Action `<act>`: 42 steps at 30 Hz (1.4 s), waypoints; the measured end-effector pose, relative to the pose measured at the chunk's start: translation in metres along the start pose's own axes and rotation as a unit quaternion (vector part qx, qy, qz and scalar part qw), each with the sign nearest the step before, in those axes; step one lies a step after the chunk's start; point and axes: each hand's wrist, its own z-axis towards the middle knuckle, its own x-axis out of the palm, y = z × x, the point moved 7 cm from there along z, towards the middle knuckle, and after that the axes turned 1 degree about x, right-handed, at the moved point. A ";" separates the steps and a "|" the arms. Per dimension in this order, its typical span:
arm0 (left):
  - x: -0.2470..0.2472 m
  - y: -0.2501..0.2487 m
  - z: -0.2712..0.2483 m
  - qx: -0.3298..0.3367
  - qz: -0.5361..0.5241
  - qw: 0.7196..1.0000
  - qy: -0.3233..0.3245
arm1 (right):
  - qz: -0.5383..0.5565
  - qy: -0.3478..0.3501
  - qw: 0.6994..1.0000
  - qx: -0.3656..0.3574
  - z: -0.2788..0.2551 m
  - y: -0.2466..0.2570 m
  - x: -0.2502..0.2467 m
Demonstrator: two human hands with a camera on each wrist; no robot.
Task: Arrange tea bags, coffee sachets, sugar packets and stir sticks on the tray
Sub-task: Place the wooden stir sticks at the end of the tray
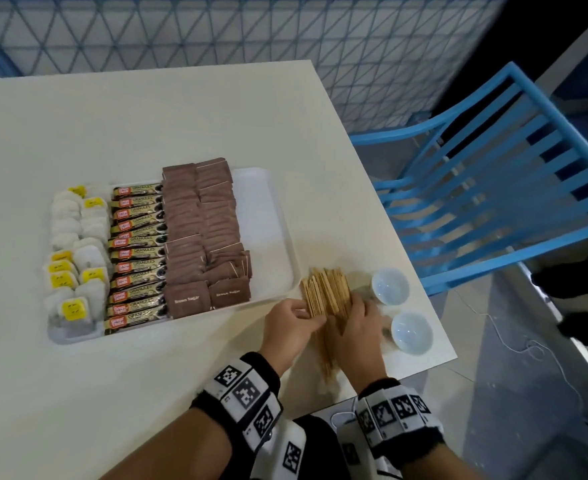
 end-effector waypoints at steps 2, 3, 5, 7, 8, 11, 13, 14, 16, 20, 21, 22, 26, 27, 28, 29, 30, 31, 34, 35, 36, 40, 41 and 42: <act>0.002 0.001 0.002 -0.016 -0.028 0.999 -0.020 | 0.024 0.028 0.999 0.011 0.001 0.000 0.003; 0.003 0.001 0.003 -0.020 -0.034 0.999 -0.027 | 0.040 0.038 0.998 0.015 0.002 0.002 0.003; 0.005 0.000 0.006 -0.014 -0.041 0.998 -0.036 | 0.066 0.062 0.996 0.020 0.001 0.008 0.003; 0.007 -0.002 0.007 -0.012 -0.045 0.998 -0.034 | 0.086 0.089 0.992 0.019 0.000 0.013 0.004; 0.008 -0.002 0.008 -0.013 -0.047 0.998 -0.036 | 0.097 0.100 0.990 0.021 0.000 0.016 0.005; 0.009 -0.004 0.009 -0.022 -0.039 0.998 -0.033 | 0.119 0.127 0.984 0.037 0.002 0.020 0.010; 0.009 -0.004 0.011 -0.022 -0.044 0.998 -0.043 | 0.132 0.135 0.981 0.051 0.005 0.021 0.015; 0.008 -0.005 0.011 -0.021 -0.043 0.998 -0.048 | 0.136 0.140 0.979 0.057 0.007 0.021 0.017; 0.009 -0.006 0.009 -0.020 -0.038 0.998 -0.048 | 0.142 0.154 0.975 0.068 0.009 0.021 0.020; 0.012 -0.007 0.009 -0.043 -0.042 0.998 -0.029 | 0.166 0.184 0.965 0.091 0.010 0.022 0.025; 0.013 -0.006 0.010 -0.056 -0.049 0.997 -0.024 | 0.175 0.187 0.962 0.095 0.011 0.022 0.025; 0.013 -0.006 0.010 -0.068 -0.056 0.996 -0.018 | 0.185 0.187 0.960 0.101 0.010 0.022 0.026; 0.015 -0.006 0.009 -0.079 -0.063 0.995 -0.004 | 0.230 0.173 0.950 0.124 0.004 0.023 0.026; 0.015 -0.006 0.007 -0.074 -0.058 0.996 -0.005 | 0.233 0.172 0.949 0.124 0.002 0.024 0.026; 0.014 -0.007 0.005 -0.069 -0.051 0.996 -0.006 | 0.237 0.172 0.948 0.121 0.000 0.025 0.026; 0.014 -0.007 0.004 -0.061 -0.042 0.997 -0.007 | 0.241 0.173 0.947 0.119 -0.001 0.025 0.026; 0.014 -0.007 0.003 -0.054 -0.032 0.998 -0.011 | 0.248 0.172 0.946 0.115 -0.001 0.025 0.025; 0.013 -0.008 0.002 -0.044 -0.024 0.999 -0.015 | 0.255 0.170 0.945 0.112 -0.002 0.026 0.023; 0.012 -0.014 -0.003 -0.022 0.005 1.000 -0.021 | 0.283 0.174 0.937 0.104 -0.002 0.025 0.017; 0.011 -0.015 -0.005 -0.020 0.011 1.000 -0.022 | 0.291 0.177 0.934 0.107 -0.003 0.025 0.016; 0.011 -0.016 -0.005 -0.021 0.014 0.999 -0.022 | 0.299 0.180 0.931 0.109 -0.003 0.024 0.016; 0.012 -0.010 -0.008 -0.036 -0.011 0.999 -0.007 | 0.296 0.189 0.931 0.096 -0.004 0.024 0.017; 0.013 -0.008 -0.008 -0.042 -0.025 0.999 0.002 | 0.288 0.190 0.935 0.088 -0.005 0.027 0.017; 0.013 -0.007 -0.009 -0.050 -0.043 0.998 0.010 | 0.287 0.187 0.937 0.073 -0.006 0.031 0.016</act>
